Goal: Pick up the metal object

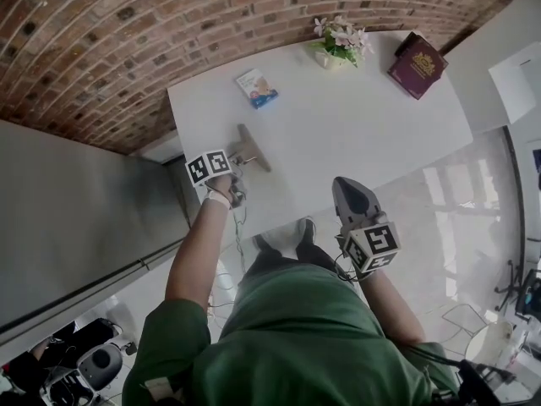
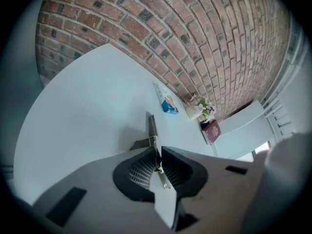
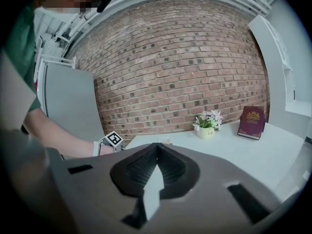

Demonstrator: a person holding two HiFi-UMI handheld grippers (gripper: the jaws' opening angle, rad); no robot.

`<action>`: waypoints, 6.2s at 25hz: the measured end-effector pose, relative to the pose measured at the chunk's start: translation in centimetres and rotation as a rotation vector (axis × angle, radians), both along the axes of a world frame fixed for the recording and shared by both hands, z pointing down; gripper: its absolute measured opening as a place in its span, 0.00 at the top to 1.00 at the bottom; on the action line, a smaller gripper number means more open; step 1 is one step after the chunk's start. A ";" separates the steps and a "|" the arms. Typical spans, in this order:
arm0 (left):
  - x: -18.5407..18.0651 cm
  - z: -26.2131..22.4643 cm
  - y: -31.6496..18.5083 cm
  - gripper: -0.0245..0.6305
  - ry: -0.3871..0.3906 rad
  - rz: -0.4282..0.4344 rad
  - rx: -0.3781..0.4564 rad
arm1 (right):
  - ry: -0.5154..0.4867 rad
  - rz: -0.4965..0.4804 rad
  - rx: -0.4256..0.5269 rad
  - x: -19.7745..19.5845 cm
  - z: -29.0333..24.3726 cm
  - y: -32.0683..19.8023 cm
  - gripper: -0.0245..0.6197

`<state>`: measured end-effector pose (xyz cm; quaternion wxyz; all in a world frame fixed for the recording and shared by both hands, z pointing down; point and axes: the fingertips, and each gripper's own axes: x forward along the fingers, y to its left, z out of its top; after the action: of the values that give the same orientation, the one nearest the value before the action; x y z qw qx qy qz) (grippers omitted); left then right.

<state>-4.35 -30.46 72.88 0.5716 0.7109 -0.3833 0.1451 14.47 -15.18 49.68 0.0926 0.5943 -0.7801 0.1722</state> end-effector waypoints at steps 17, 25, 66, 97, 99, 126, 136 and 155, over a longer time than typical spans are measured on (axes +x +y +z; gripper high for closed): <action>-0.3 -3.8 0.6 0.94 0.003 0.017 0.157 | -0.007 -0.089 0.001 -2.0 -0.1 -0.2 0.96; -1.6 -5.2 1.9 0.94 -0.037 0.037 0.226 | 0.004 -0.144 0.005 -3.5 -0.1 -0.6 0.96; 0.5 -31.7 12.4 0.94 -0.257 0.246 1.058 | -0.051 -0.305 0.148 -8.5 -6.9 -3.3 0.96; 0.9 -32.9 13.6 0.94 -0.547 0.465 1.253 | -0.089 -0.313 0.165 -9.6 -8.3 -5.2 0.96; 1.2 -32.8 13.7 0.94 -0.539 0.473 1.248 | -0.091 -0.313 0.162 -9.6 -8.1 -5.2 0.96; -0.4 -28.8 14.3 0.94 -0.579 0.486 1.141 | -0.093 -0.310 0.116 -8.7 -6.3 -4.5 0.96; -0.5 -27.9 14.1 0.94 -0.585 0.485 1.130 | -0.088 -0.310 0.122 -8.6 -6.2 -4.8 0.96; 0.2 -27.7 14.1 0.94 -0.579 0.512 1.137 | -0.089 -0.300 0.121 -8.2 -6.3 -5.0 0.96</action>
<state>-4.17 -16.35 45.20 -0.0679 0.9012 -0.3570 0.2362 6.22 -20.20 43.40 0.0466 0.4674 -0.8724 0.1353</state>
